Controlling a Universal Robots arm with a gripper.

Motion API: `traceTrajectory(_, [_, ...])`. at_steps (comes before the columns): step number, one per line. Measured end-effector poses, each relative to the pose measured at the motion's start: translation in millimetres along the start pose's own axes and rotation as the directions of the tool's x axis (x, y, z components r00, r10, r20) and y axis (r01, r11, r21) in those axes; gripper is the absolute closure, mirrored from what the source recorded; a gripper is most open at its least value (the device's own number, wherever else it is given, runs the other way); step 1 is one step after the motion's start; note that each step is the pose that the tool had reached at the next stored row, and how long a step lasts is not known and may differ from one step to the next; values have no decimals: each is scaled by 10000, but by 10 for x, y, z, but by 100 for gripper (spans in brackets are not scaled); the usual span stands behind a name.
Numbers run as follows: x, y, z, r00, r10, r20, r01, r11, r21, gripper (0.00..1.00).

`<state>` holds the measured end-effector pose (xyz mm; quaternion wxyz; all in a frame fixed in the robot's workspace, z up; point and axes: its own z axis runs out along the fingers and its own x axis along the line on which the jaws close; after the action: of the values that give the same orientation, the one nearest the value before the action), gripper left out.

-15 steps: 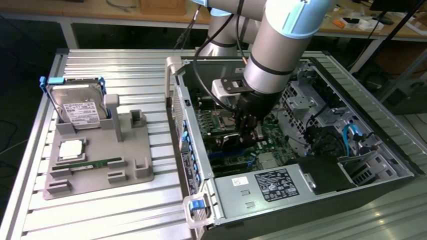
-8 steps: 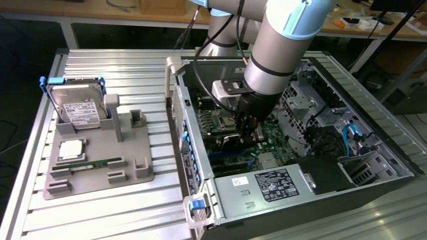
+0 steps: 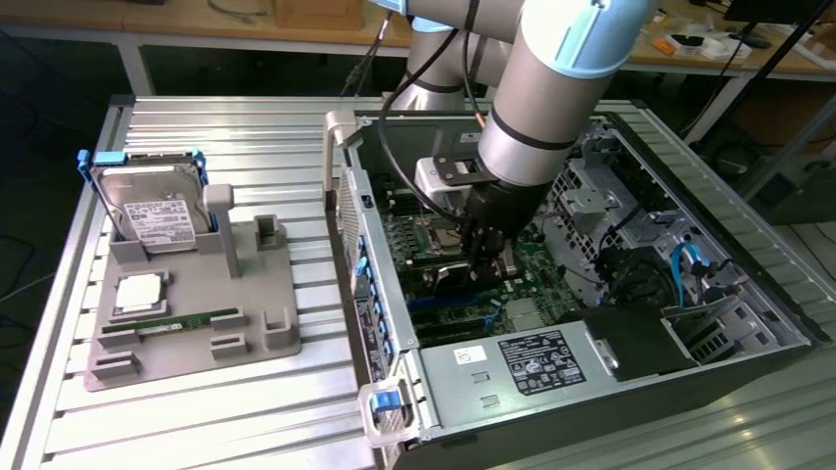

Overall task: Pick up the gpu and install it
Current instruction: 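Insert the gpu into the slot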

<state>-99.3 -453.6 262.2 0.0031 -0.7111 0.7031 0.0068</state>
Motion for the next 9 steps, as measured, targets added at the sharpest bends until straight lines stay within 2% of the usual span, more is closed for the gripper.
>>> traceTrajectory(9, [12, 0, 0, 10000, 0, 0, 0, 10000, 0, 73])
